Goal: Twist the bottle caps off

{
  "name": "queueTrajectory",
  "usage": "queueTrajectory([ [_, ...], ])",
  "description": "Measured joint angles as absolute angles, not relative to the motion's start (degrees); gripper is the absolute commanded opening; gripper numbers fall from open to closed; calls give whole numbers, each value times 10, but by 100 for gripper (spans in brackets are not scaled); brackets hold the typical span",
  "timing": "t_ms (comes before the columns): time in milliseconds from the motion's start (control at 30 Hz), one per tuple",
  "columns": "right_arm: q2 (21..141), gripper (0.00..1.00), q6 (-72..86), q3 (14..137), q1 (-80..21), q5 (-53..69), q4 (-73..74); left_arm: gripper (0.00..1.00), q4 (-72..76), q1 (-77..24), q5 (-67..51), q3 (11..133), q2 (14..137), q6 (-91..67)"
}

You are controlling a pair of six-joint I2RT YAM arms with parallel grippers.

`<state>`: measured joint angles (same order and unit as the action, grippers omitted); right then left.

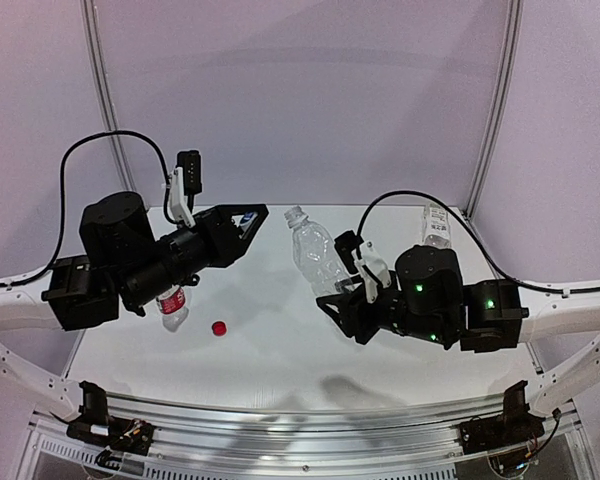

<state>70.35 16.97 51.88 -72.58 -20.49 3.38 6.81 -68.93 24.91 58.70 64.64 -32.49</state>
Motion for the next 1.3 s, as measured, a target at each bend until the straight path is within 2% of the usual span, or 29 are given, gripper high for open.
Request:
queueTrajectory([
  [267, 695, 0, 186, 518, -726, -254, 34, 30, 60, -677, 280, 519, 617, -308],
  [567, 659, 0, 193, 504, -726, -284, 31, 30, 32, -659, 336, 464, 638, -300],
  [1033, 651, 0, 194, 499, -726, -286, 29, 32, 18, -584, 323, 442, 808, -317],
  [1300, 651, 0, 194, 499, -726, -285, 27, 35, 15, -535, 261, 444, 882, -336],
])
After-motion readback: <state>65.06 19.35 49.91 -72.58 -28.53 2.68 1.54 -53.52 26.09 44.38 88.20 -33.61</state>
